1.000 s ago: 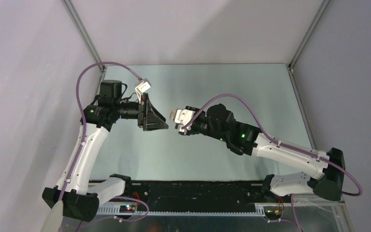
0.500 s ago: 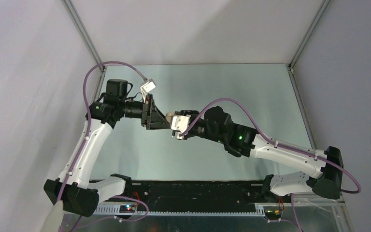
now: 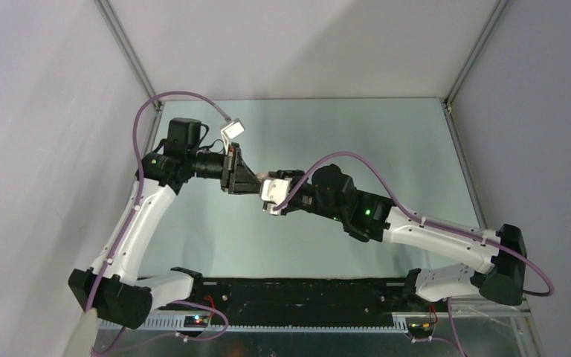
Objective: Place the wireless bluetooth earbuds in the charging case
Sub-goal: Pick up the charging case at the center of the board.
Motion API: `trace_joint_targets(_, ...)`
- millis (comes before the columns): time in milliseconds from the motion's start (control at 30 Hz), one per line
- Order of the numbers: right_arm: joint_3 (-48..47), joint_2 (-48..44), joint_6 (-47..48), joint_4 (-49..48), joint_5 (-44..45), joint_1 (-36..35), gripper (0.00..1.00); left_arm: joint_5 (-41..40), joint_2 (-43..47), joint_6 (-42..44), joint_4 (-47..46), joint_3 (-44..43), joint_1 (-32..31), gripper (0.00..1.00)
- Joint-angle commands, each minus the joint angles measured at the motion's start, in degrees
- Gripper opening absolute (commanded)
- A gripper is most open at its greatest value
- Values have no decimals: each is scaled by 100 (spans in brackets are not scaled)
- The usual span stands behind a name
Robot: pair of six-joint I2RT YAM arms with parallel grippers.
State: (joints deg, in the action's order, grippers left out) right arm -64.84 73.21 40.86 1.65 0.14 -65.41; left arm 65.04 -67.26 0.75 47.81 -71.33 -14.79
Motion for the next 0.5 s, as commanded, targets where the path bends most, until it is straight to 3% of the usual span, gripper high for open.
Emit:
trace_joint_targets(0,-65,8,16,-352,-49,-50,25,27,-31,-41,-259,-214,-44,27)
trace_joint_targets(67,-64,17,-41,-358,-45,-35,28,39,-35,-32,-278,-218,-57,18)
trace_joint_targets(133,-77,-8,-215,-297,-121,7,43,27,-17,56,-287,-196,-73,7)
trace_joint_targets(167,-138,-52,-308,17,-291,39,59,-6,18,151,-289,-157,-75,2)
trace_joint_targets(233,-365,-137,-443,720,-679,163,80,-71,102,360,-284,-65,-69,0)
trace_joint_targets(300,-587,-256,-603,1421,-998,294,93,-147,223,627,-282,89,-68,0)
trace_joint_targets(333,-646,-317,-657,1831,-1240,411,98,-186,322,854,-284,144,-68,0)
trace_joint_targets(467,-1086,-566,-1075,2804,-1989,807,99,-284,711,1917,-279,570,-102,0)
